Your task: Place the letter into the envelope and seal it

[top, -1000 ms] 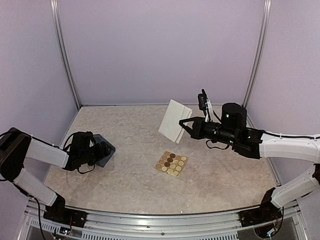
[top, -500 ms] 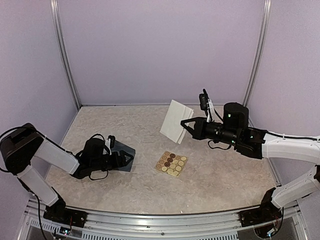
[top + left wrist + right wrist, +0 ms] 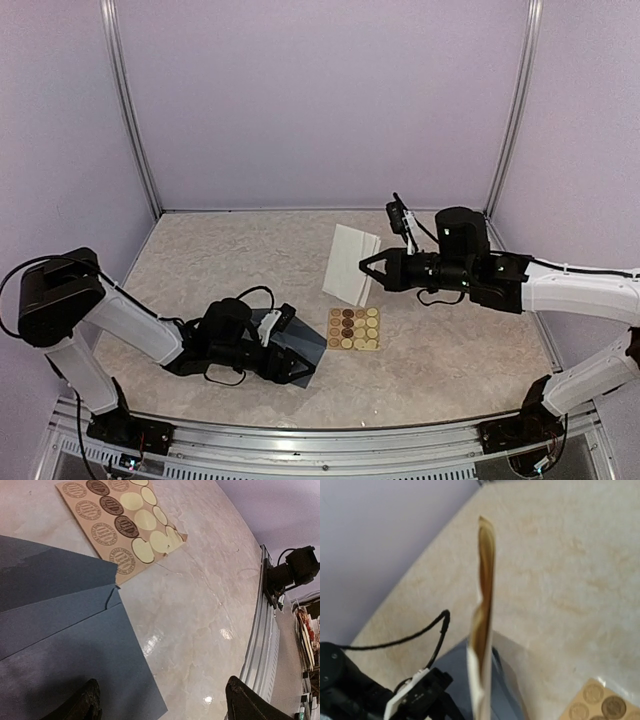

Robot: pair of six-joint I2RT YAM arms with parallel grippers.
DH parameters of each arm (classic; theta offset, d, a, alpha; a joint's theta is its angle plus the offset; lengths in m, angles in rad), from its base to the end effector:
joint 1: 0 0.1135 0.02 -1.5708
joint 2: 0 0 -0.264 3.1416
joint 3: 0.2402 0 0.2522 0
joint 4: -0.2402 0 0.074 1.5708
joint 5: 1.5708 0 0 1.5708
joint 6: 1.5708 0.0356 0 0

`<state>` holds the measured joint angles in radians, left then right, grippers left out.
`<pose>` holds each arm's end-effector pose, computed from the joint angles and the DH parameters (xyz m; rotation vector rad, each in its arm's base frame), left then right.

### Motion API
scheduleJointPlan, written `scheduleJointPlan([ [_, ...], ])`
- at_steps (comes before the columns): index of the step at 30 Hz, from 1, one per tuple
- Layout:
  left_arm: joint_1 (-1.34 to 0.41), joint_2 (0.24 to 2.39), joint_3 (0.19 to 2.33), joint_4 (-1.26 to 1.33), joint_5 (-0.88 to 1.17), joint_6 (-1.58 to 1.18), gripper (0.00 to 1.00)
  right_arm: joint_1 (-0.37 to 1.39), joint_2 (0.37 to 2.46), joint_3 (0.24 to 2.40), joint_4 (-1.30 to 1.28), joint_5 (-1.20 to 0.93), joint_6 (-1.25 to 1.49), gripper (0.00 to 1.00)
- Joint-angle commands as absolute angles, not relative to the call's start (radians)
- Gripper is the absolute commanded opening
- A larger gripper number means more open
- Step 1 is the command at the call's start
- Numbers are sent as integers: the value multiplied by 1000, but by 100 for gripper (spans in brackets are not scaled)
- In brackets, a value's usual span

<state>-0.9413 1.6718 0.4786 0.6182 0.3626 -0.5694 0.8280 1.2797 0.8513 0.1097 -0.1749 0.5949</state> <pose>0.1562 -0.2360 0.1122 0.6712 2.2887 -1.2012 0.1953 0.2219 0.2850 -0.3667 2.0171 1.1019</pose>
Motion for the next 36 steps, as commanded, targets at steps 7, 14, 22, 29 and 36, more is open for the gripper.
scheduleJointPlan([
  [7,-976,1477,547,383,191,-532,82,819,1434,1000,-184,-374,447,0],
  [14,-887,1298,477,145,69,-817,84,819,1577,1117,-214,-458,332,0],
  [22,-777,1256,452,144,50,-790,85,827,1759,1276,-290,-525,206,0],
  [29,-714,1305,438,170,67,-752,85,828,1884,1398,-336,-558,149,0],
  [36,-677,1381,441,233,105,-702,85,827,1976,1489,-404,-484,128,0],
])
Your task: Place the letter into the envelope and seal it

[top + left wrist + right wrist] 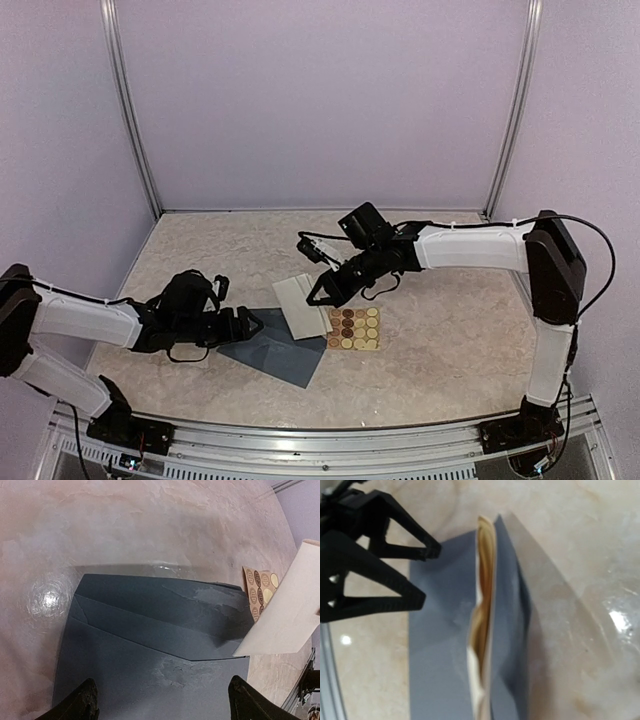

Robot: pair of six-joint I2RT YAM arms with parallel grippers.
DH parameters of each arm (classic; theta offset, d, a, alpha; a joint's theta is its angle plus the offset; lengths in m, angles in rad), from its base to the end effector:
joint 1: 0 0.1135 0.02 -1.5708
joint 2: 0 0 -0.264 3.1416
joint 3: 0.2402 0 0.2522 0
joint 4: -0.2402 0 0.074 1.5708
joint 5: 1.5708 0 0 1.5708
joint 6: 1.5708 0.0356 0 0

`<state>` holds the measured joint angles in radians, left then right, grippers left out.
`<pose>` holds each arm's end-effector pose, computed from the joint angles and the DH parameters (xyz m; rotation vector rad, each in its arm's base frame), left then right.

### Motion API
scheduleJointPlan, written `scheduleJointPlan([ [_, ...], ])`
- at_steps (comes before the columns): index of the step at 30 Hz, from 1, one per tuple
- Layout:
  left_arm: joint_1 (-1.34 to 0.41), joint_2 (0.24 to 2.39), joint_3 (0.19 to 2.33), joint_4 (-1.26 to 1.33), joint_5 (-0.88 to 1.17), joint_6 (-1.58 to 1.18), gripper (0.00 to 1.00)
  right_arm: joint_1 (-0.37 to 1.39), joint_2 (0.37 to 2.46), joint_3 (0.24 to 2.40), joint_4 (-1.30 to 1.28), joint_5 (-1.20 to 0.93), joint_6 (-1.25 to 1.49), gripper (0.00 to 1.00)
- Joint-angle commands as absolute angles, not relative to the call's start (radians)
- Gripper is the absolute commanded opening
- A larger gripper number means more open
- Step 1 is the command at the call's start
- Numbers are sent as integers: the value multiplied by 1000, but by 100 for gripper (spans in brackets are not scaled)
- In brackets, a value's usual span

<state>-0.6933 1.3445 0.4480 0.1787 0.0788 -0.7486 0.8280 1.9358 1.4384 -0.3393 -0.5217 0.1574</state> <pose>0.1851 -0.1575 0.1449 -0.0237 2.4310 -0.8011 0.2767 0.3275 0.2181 -1.0787 2.3058 1.0561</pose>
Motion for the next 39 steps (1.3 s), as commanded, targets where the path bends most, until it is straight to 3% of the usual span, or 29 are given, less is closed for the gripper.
scheduleJointPlan([
  [1,-674,1395,441,242,110,-695,85,826,1988,1500,-415,-473,127,0],
  [11,-657,1557,490,322,158,-618,84,814,2074,1586,-568,-349,157,0],
  [22,-686,1636,530,472,209,-630,84,813,2082,1539,-644,-439,222,0],
  [31,-693,1417,522,239,83,-710,85,813,2094,1536,-646,-449,259,0],
  [39,-696,1266,376,189,132,-876,87,818,2106,1540,-655,-450,277,0],
])
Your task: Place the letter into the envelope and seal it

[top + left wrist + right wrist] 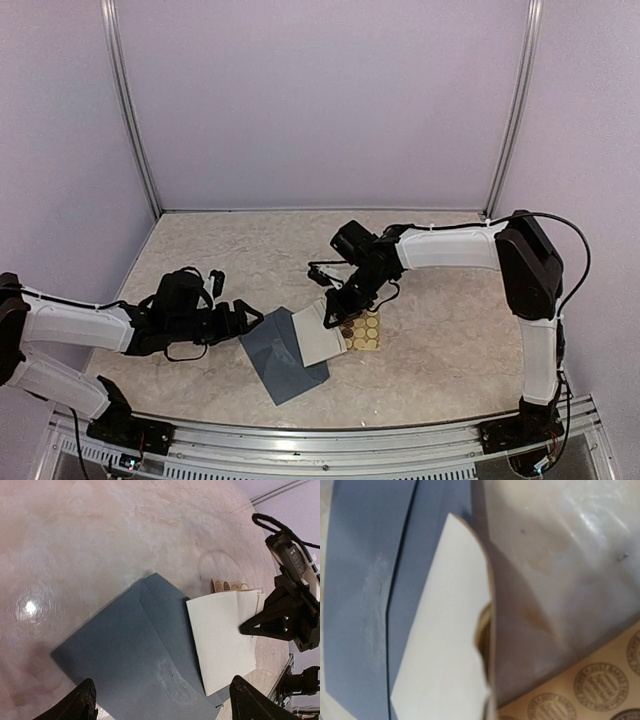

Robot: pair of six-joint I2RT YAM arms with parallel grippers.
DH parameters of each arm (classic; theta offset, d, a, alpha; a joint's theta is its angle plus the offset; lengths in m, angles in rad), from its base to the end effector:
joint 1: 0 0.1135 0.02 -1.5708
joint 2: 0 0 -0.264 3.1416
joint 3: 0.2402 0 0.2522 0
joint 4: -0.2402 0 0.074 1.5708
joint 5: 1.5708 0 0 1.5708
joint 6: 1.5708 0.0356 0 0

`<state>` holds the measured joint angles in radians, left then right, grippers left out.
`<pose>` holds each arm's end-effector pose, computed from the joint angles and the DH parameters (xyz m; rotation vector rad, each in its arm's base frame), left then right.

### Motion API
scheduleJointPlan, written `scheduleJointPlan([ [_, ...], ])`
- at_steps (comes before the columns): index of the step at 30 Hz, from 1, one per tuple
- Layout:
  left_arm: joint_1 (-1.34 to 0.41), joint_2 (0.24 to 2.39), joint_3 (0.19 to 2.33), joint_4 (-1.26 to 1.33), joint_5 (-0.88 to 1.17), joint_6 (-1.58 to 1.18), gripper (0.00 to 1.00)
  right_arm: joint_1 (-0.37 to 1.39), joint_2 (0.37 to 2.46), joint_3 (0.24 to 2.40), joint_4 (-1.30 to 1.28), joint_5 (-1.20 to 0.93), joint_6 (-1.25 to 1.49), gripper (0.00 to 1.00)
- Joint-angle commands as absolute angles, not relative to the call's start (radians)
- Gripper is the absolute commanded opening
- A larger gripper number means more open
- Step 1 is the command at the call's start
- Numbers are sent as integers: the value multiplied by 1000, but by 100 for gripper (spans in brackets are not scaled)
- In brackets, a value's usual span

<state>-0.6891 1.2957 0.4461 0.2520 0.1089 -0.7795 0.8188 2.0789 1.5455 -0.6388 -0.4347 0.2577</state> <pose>0.1870 -0.1591 0.1617 -0.0381 2.3269 -0.9187 0.2836 0.3251 0.1733 -0.9277 2.7521 0.8505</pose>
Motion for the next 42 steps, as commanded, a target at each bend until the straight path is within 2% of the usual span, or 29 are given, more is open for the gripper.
scheduleJointPlan([
  [1,-698,1263,361,201,143,-890,87,819,2108,1540,-657,-451,279,0],
  [16,-732,1431,331,366,220,-933,87,836,2172,1604,-697,-451,332,0],
  [31,-753,1446,352,384,220,-928,87,856,2254,1700,-745,-470,341,0],
  [42,-773,1471,364,402,210,-931,87,860,2204,1665,-659,-489,399,0],
])
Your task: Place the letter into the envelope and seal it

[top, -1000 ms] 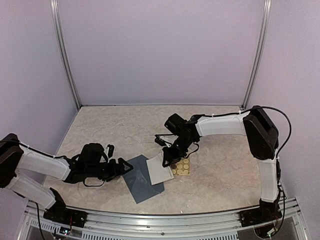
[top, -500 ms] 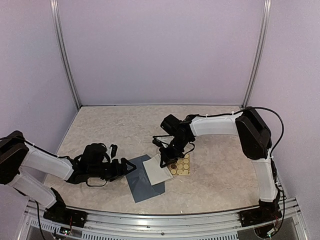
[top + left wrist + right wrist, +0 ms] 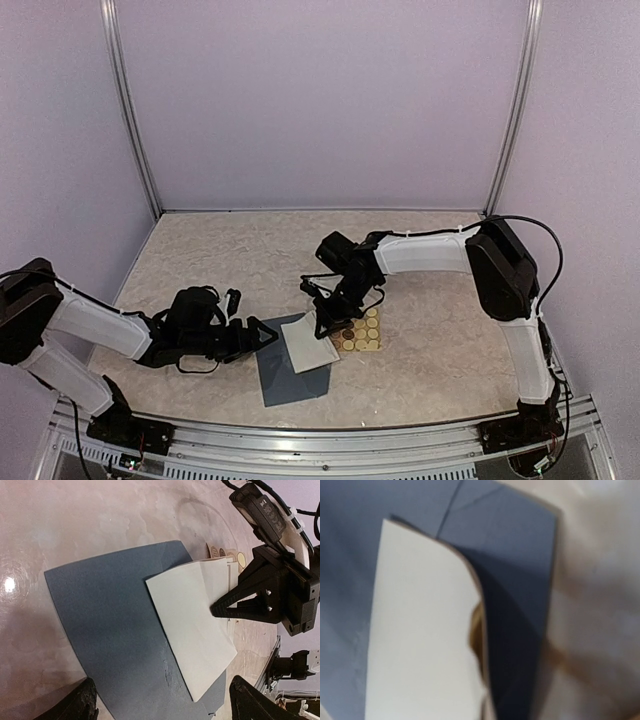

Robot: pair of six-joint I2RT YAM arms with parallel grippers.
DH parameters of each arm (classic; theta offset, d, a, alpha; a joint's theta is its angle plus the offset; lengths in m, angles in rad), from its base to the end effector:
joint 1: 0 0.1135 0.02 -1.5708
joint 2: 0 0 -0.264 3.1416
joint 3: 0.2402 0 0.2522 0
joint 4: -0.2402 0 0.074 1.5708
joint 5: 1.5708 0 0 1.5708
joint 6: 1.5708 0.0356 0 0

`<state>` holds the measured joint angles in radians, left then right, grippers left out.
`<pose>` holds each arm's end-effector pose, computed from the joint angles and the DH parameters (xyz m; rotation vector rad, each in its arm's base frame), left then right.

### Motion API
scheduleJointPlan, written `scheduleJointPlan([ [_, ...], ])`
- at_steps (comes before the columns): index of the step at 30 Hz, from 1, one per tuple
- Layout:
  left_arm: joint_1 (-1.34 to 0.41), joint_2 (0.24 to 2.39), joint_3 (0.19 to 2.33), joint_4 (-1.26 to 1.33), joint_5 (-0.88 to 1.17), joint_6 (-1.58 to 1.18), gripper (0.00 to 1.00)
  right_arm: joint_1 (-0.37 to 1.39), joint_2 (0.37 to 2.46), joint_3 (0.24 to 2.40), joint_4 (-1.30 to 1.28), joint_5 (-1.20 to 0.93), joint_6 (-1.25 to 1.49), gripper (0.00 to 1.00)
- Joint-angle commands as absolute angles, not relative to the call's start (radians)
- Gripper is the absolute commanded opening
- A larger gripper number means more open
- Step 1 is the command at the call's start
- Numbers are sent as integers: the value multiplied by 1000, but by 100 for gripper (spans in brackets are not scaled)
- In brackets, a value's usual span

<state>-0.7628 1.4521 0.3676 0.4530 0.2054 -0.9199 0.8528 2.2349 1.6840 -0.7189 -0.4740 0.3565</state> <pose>0.1715 -0.1739 0.1229 -0.0642 2.4405 -1.0900 0.2866 0.3527 0.1434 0.8423 -2.8776 -0.8537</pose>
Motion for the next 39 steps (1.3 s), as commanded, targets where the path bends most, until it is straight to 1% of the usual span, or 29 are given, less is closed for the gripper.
scheduleJointPlan([
  [1,-773,1469,362,403,211,-932,87,856,2186,1635,-632,-501,413,0],
  [5,-776,1465,357,408,216,-936,87,848,2128,1547,-508,-562,472,0],
  [11,-776,1451,359,370,178,-922,87,848,2101,1504,-442,-587,489,0],
  [14,-764,1365,350,332,132,-897,87,847,2036,1477,-408,-590,469,0],
  [17,-755,1249,355,323,136,-857,88,846,1953,1420,-317,-654,444,0],
  [23,-746,1064,378,359,262,-795,91,847,1819,1296,-83,-853,437,0],
  [27,-744,1038,394,391,368,-792,91,848,1771,1254,-2,-935,455,0],
  [28,-746,1036,390,417,390,-795,89,848,1766,1251,11,-952,456,0],
  [30,-750,1030,383,474,439,-803,80,856,1764,1250,34,-980,456,0],
  [31,-752,1030,378,509,463,-810,70,860,1766,1252,36,-987,455,0],
  [32,-755,1031,375,537,481,-820,57,864,1766,1253,39,-992,455,0],
  [33,-758,1032,371,563,494,-829,41,867,1768,1252,46,-995,458,0],
  [36,-768,1034,358,612,506,-841,12,872,1764,1241,81,-1001,477,0],
  [37,-769,1034,351,628,509,-848,4,873,1763,1237,95,-1001,488,0],
  [38,-770,1033,343,640,509,-855,0,873,1761,1231,113,-1000,501,0],
  [39,-769,1032,336,650,506,-860,0,874,1760,1222,133,-1003,514,0],
])
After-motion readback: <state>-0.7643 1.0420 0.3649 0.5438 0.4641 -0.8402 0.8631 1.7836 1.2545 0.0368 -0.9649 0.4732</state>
